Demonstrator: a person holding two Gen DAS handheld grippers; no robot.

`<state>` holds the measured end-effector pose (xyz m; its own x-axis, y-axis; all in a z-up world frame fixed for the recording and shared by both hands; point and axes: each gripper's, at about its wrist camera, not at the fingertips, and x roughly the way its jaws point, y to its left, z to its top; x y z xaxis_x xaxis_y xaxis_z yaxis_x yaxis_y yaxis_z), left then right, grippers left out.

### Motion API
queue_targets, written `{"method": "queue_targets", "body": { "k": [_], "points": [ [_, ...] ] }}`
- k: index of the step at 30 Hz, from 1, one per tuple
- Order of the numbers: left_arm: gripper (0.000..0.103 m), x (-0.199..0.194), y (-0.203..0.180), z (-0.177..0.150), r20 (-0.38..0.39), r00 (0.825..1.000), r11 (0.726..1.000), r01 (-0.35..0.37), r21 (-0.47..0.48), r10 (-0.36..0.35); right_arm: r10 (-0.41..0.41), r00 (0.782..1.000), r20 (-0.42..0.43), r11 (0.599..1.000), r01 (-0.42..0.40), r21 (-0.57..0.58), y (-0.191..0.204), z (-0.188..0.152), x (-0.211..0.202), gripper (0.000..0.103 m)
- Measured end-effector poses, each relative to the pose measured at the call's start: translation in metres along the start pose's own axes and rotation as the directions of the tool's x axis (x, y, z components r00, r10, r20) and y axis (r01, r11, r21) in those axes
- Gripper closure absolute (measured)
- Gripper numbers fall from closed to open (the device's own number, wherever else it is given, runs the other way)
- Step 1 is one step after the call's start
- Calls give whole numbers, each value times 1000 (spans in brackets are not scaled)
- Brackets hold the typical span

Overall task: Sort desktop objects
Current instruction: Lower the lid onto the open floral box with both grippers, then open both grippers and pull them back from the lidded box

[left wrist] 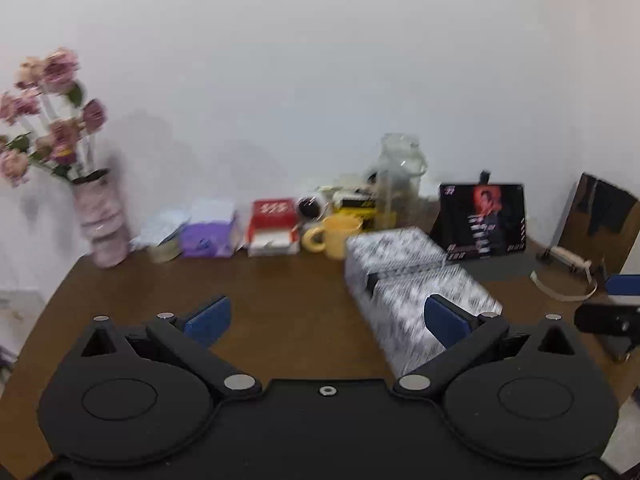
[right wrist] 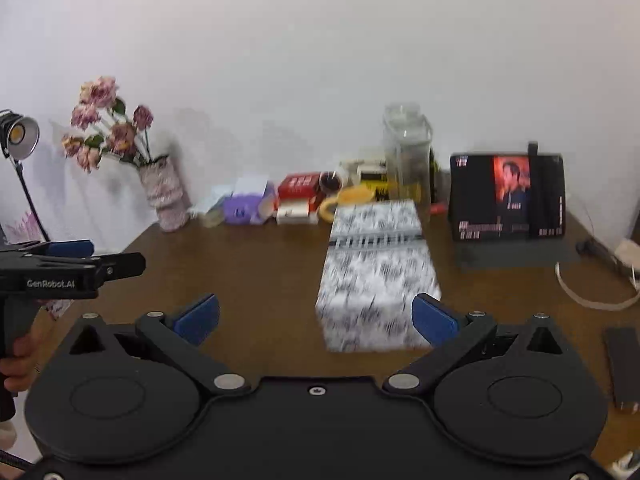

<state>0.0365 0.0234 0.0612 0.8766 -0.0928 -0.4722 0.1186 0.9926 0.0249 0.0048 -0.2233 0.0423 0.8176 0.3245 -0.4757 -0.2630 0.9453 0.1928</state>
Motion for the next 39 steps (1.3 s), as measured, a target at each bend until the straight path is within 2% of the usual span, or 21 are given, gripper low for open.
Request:
{"method": "queue_targets", "body": {
  "k": [4,10,15,19,26,39],
  "points": [
    [0,-27,5,-22,-29,999,999,-28,-36,27,9,998,-60,1000,-8,4,12,-23,-11,0],
    [0,-56,4,-43,-61,997,994,-52,-94,46,10,996,-91,1000,-11,-11,28,-47,-35,0],
    [0,-58,1,-49,-115,993,994,-41,-103,29,-3,995,-96,1000,4,5,29,-53,-40,0],
    [0,-60,-2,-53,-128,992,993,-19,-118,4,-19,995,-95,1000,20,13,28,-54,-43,0],
    [0,-63,-9,-49,-99,995,994,-3,-105,-7,-39,995,-95,999,41,23,22,-55,-45,0],
    [0,-64,-14,-52,-94,996,995,5,-102,-15,-19,992,-124,1000,20,13,25,-57,-38,0]
  ]
}}
